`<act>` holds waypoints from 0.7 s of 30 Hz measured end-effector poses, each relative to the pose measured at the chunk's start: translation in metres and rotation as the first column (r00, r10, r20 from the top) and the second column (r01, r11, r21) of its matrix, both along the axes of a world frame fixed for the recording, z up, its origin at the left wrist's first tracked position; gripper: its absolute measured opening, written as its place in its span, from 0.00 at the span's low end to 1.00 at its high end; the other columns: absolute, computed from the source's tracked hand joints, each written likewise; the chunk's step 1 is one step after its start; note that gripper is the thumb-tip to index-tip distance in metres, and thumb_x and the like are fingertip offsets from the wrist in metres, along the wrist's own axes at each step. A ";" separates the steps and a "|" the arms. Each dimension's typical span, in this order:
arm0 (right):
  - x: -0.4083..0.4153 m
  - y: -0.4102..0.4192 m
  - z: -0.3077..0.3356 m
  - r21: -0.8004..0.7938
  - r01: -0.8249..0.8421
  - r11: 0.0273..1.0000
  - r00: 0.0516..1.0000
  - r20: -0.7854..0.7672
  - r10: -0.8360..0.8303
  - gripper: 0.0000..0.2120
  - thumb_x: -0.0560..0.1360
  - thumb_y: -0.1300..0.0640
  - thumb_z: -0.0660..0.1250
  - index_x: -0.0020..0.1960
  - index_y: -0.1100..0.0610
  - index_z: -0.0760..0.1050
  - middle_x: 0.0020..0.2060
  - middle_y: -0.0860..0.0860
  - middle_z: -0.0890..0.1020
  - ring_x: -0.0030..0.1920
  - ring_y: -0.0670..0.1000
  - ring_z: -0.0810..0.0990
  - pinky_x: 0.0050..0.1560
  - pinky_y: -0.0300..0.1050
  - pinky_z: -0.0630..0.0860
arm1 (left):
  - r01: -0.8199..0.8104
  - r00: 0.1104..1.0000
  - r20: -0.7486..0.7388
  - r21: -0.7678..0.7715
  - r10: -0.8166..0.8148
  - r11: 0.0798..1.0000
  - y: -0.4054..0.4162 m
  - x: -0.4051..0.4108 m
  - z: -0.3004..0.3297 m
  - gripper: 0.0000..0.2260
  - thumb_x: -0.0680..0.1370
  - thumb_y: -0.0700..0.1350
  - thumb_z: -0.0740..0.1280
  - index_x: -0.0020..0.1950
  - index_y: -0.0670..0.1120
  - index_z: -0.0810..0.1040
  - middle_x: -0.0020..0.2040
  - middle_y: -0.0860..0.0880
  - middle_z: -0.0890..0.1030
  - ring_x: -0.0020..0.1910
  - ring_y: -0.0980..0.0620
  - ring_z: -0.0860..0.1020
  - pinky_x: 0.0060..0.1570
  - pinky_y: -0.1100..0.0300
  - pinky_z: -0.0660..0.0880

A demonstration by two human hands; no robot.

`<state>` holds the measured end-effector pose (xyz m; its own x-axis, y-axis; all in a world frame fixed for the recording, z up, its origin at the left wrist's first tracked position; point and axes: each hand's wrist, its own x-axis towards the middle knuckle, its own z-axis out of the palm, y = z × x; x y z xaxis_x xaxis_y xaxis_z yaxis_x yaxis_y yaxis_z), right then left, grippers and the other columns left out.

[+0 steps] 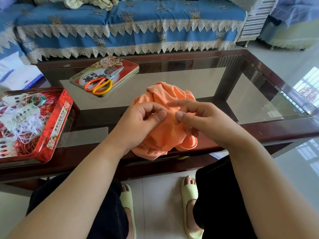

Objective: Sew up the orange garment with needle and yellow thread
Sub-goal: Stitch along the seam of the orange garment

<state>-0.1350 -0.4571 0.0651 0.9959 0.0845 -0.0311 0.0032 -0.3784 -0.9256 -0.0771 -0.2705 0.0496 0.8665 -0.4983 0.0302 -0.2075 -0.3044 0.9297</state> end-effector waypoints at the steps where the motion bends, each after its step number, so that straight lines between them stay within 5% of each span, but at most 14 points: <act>1: 0.000 -0.002 0.000 -0.020 -0.041 0.999 0.999 -0.034 0.041 0.13 0.74 0.47 0.66 0.42 0.57 0.80 0.51 0.40 0.82 0.33 0.49 0.75 0.36 0.43 0.73 | 0.019 1.000 0.015 0.018 -0.019 1.000 0.002 0.001 0.000 0.10 0.72 0.59 0.65 0.48 0.58 0.82 0.47 0.62 0.82 0.51 0.61 0.78 0.55 0.57 0.76; 4: 0.000 -0.004 -0.002 -0.060 -0.065 0.996 0.997 -0.037 0.063 0.11 0.76 0.48 0.66 0.43 0.54 0.81 0.36 0.55 0.80 0.33 0.52 0.73 0.38 0.47 0.73 | 0.025 0.997 0.071 0.073 -0.030 0.997 0.006 0.004 0.000 0.10 0.72 0.59 0.64 0.47 0.58 0.82 0.45 0.62 0.81 0.51 0.63 0.77 0.52 0.62 0.74; 6: 0.000 -0.004 -0.004 -0.034 -0.050 0.998 0.999 0.003 0.050 0.10 0.77 0.51 0.66 0.45 0.57 0.81 0.34 0.54 0.80 0.32 0.50 0.75 0.38 0.44 0.74 | -0.007 0.994 0.113 0.110 -0.006 0.994 0.009 0.005 0.000 0.08 0.72 0.59 0.64 0.45 0.60 0.80 0.45 0.63 0.81 0.50 0.63 0.77 0.48 0.65 0.72; 11: 0.002 0.000 -0.010 -0.159 0.039 0.987 0.985 0.174 -0.011 0.07 0.77 0.58 0.68 0.43 0.59 0.81 0.42 0.45 0.81 0.35 0.47 0.79 0.41 0.46 0.79 | -0.059 0.963 0.269 0.256 -0.012 0.965 0.015 0.005 0.002 0.05 0.72 0.55 0.71 0.46 0.61 0.78 0.40 0.64 0.77 0.42 0.65 0.75 0.37 0.72 0.66; 21: 0.003 0.000 -0.012 -0.338 0.110 0.935 0.934 0.357 0.019 0.06 0.76 0.58 0.68 0.46 0.60 0.82 0.46 0.43 0.78 0.44 0.46 0.76 0.46 0.36 0.74 | -0.106 0.914 0.405 0.295 -0.024 0.950 0.021 0.007 0.001 0.07 0.74 0.52 0.71 0.51 0.58 0.80 0.45 0.59 0.81 0.48 0.61 0.78 0.43 0.72 0.70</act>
